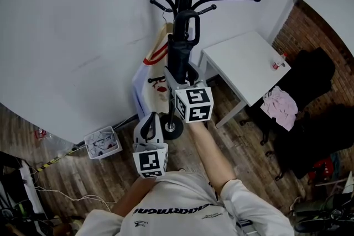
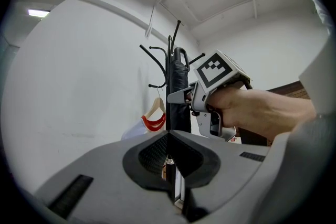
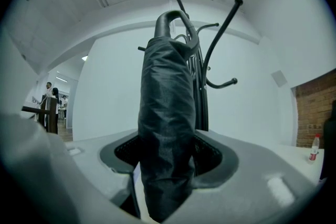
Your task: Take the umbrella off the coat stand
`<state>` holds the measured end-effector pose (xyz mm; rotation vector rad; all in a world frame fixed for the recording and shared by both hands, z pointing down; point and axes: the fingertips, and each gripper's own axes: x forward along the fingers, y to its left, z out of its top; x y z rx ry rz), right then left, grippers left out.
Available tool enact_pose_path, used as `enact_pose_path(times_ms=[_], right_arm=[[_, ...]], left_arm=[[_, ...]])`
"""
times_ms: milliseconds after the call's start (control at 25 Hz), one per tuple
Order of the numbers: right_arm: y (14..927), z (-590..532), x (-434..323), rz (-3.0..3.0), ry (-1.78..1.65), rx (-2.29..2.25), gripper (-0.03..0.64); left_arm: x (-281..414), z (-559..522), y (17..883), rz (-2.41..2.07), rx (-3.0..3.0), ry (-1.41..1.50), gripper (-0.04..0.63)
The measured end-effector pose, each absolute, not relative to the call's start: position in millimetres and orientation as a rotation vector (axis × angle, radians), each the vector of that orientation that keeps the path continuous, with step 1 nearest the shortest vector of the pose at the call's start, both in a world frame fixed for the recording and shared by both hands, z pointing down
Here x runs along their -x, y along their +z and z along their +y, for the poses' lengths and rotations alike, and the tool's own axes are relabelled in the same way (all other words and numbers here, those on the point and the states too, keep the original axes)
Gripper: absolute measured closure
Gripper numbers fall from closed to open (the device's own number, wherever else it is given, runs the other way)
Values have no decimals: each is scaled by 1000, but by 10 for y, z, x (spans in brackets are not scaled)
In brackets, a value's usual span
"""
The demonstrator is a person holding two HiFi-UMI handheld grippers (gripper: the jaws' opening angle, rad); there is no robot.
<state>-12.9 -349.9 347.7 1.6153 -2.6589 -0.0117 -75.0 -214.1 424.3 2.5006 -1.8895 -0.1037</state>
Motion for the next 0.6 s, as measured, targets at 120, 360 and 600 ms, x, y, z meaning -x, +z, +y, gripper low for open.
enact_pose_path(times_ms=[120, 360, 600], right_arm=[[3453, -3424, 93, -2680, -2, -1609, 344], [3445, -3231, -39, -2681, -34, -1608, 344], [3451, -3058, -197, -2677, -14, -1639, 344]], left_arm=[[746, -2138, 4256, -1889, -2495, -101, 598], [663, -2080, 4228, -1864, -2510, -114, 598], [620, -2030, 4201, -1852, -2519, -115, 598]])
